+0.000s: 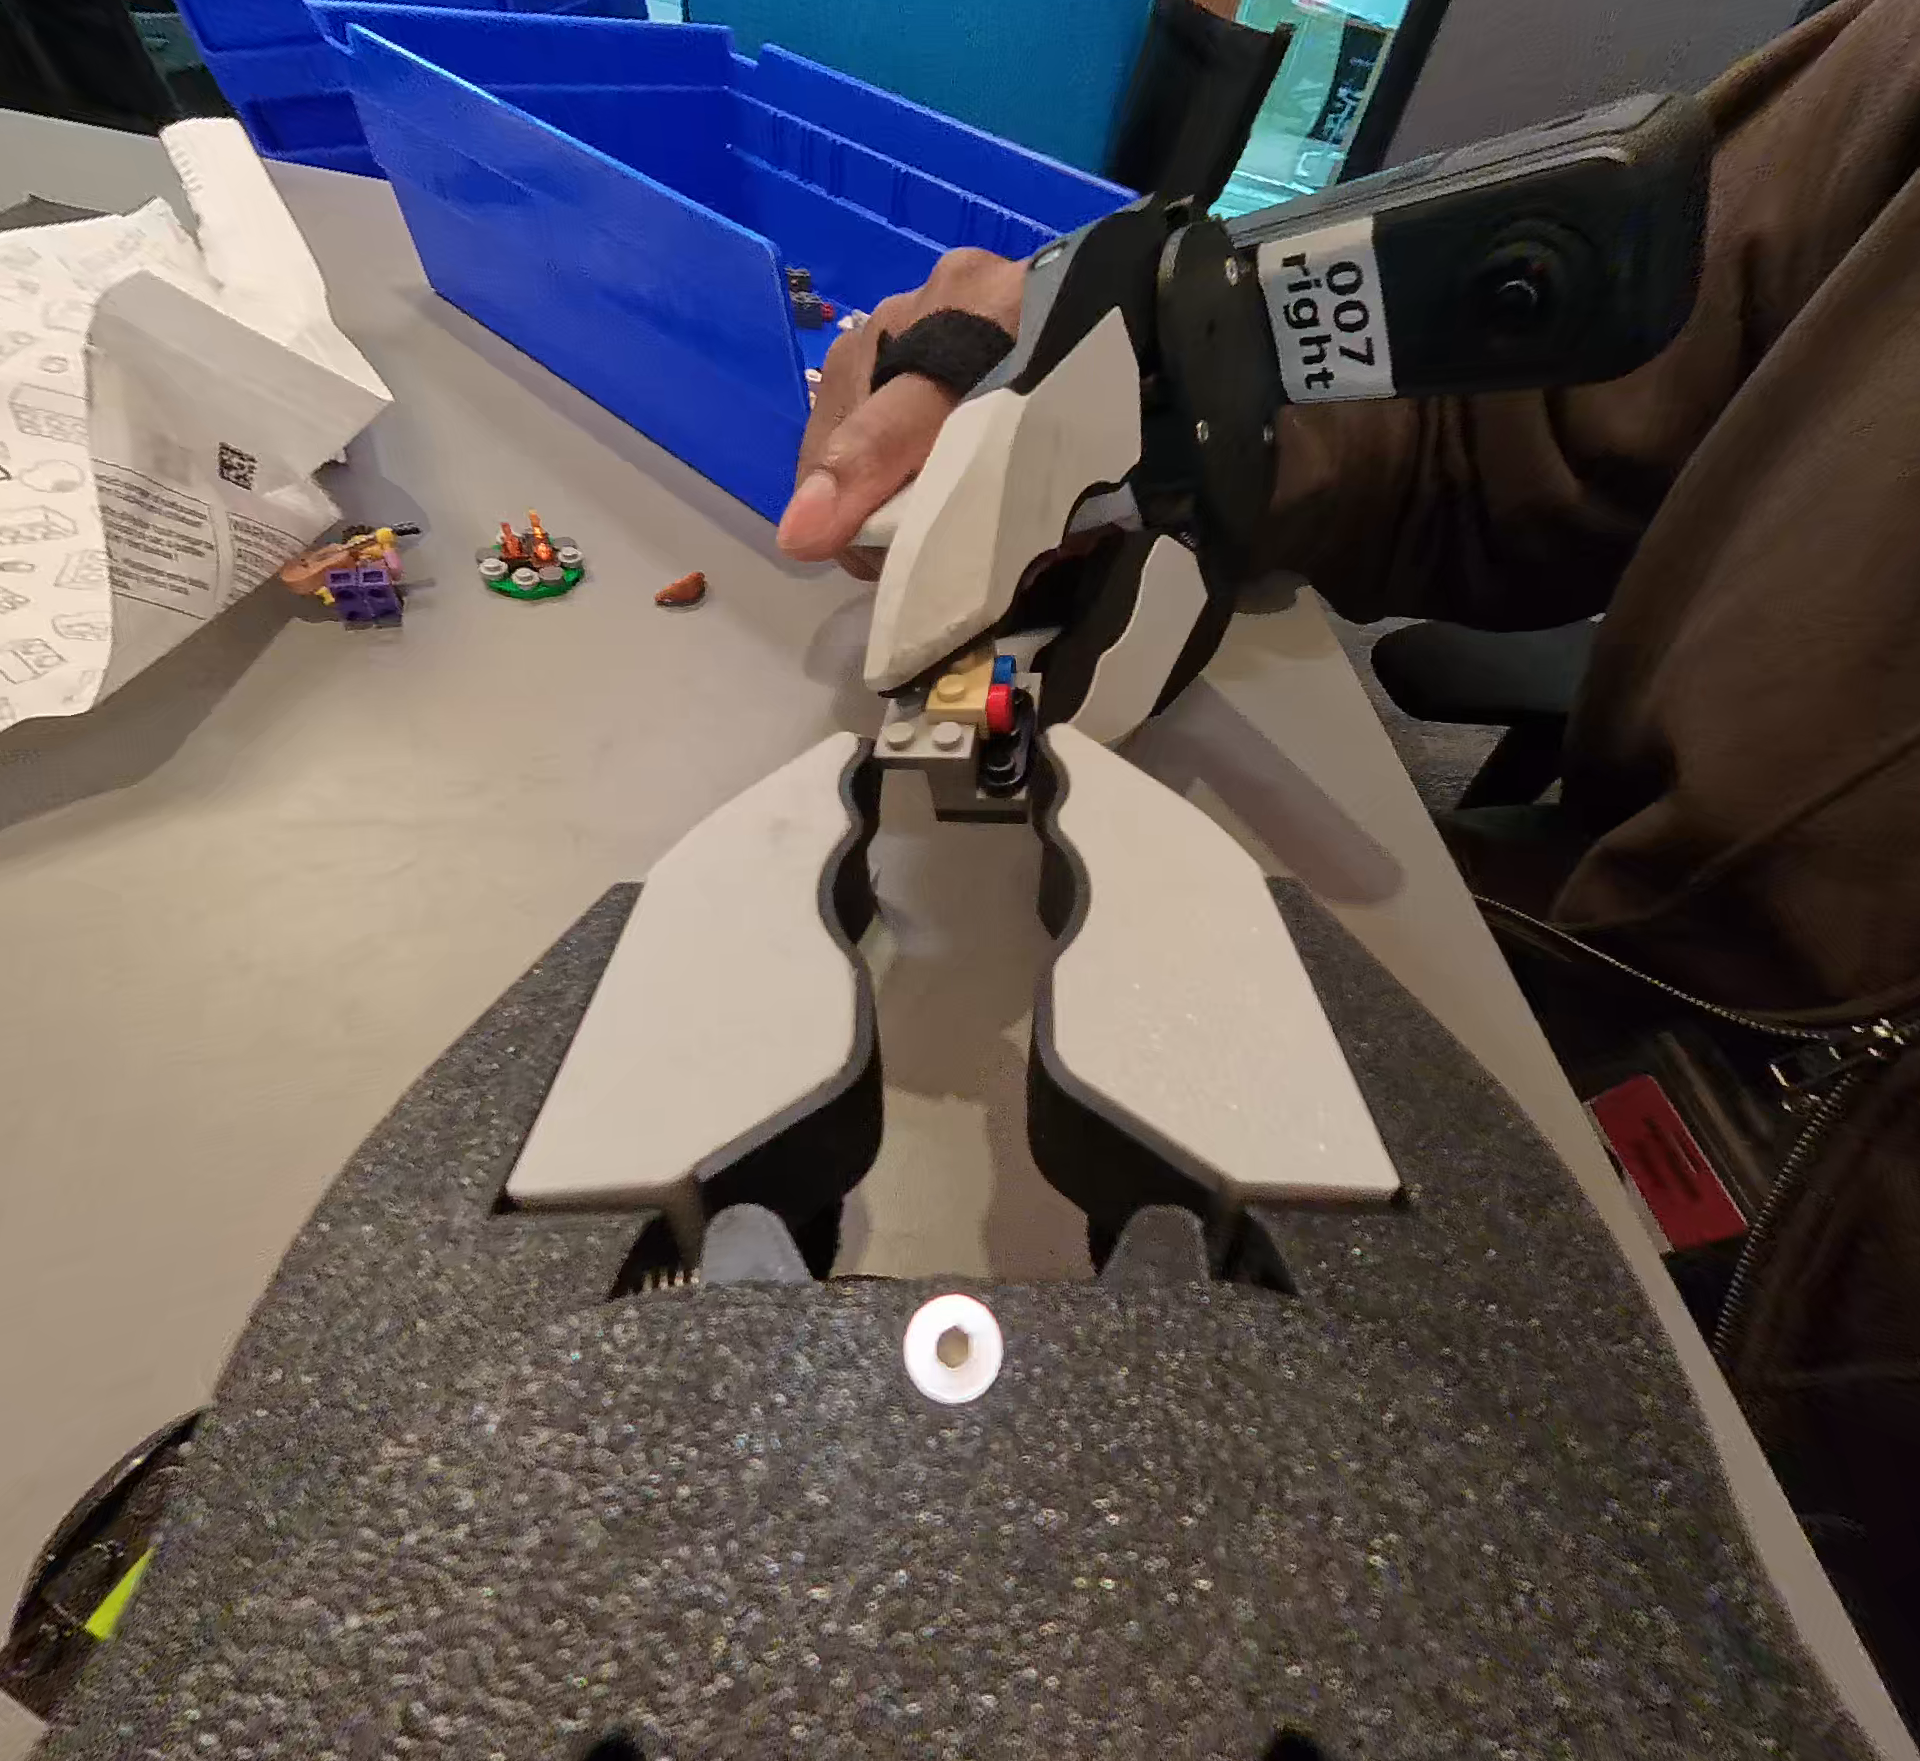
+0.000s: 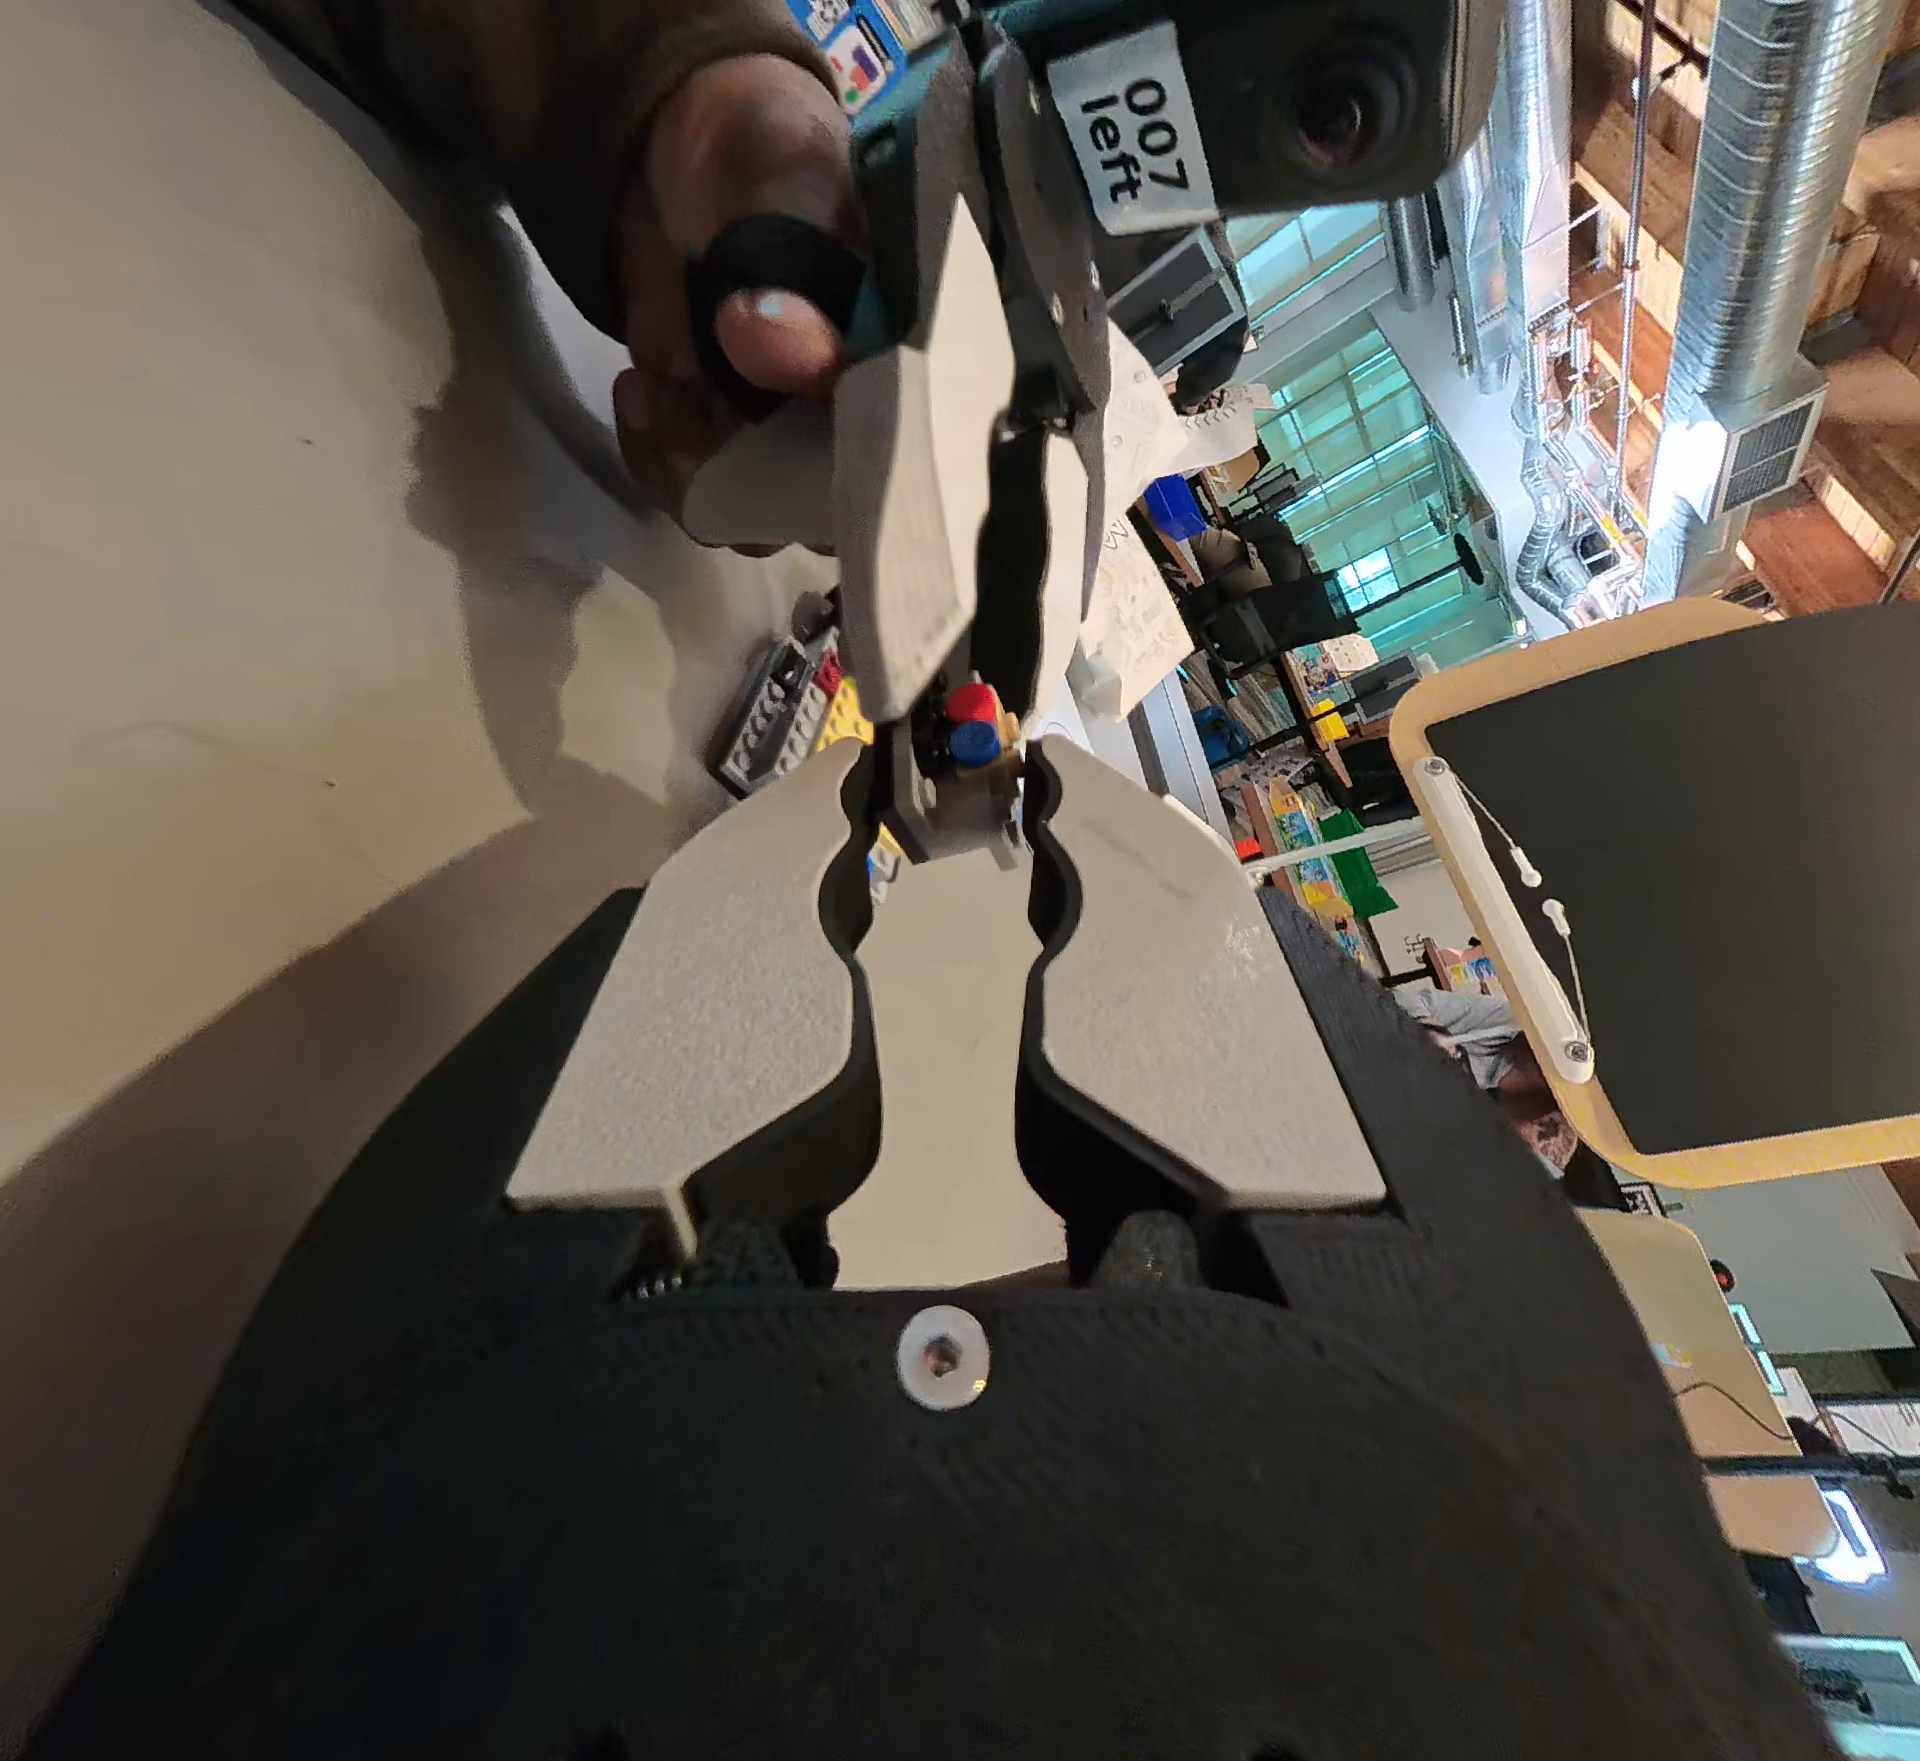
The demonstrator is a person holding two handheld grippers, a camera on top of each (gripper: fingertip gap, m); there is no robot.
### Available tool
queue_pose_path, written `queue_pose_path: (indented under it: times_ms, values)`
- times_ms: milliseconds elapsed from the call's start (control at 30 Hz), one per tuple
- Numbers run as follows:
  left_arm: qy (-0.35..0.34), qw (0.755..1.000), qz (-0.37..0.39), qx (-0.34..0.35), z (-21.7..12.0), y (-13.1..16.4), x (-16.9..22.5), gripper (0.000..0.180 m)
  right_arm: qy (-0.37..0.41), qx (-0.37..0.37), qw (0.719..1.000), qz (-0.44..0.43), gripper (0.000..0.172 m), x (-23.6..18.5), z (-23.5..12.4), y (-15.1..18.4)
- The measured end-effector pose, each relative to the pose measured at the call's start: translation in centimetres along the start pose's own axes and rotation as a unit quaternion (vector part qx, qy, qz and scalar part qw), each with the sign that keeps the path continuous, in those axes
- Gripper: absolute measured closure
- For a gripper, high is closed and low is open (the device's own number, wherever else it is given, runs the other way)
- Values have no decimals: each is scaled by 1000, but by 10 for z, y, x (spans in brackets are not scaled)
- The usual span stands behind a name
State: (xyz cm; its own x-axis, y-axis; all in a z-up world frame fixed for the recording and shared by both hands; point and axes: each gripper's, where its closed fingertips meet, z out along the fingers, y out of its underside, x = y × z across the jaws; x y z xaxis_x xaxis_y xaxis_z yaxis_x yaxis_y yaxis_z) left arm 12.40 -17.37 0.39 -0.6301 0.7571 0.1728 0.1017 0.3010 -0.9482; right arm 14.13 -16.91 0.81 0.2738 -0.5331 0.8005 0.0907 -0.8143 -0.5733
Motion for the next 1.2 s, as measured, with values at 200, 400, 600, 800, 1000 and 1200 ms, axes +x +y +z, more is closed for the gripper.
queue_pose_path:
  times_ms: [200, 400, 600, 800, 1000, 1200]
  values:
    - [22, 998, -52, 27, -6, -6, -3, 155, 0, -3, 1000, 22, 144, 3, 0, 2]
    - [17, 992, -52, 110, -21, -29, -8, 156, -3, 7, 980, 201, 134, 22, 0, 7]
    - [5, 986, -24, 167, -24, -41, -6, 156, -70, 74, 918, 383, 134, 21, 0, -7]
    - [9, 986, -29, 162, -19, -36, -6, 156, -80, 127, 892, 427, 153, 29, -7, -17]
    - [11, 995, 11, 95, -18, -22, -3, 139, -131, 93, 916, 367, 155, 12, -10, -20]
    - [50, 994, 85, 42, -12, -7, 21, 141, -203, 24, 940, 274, 155, -26, -9, -15]
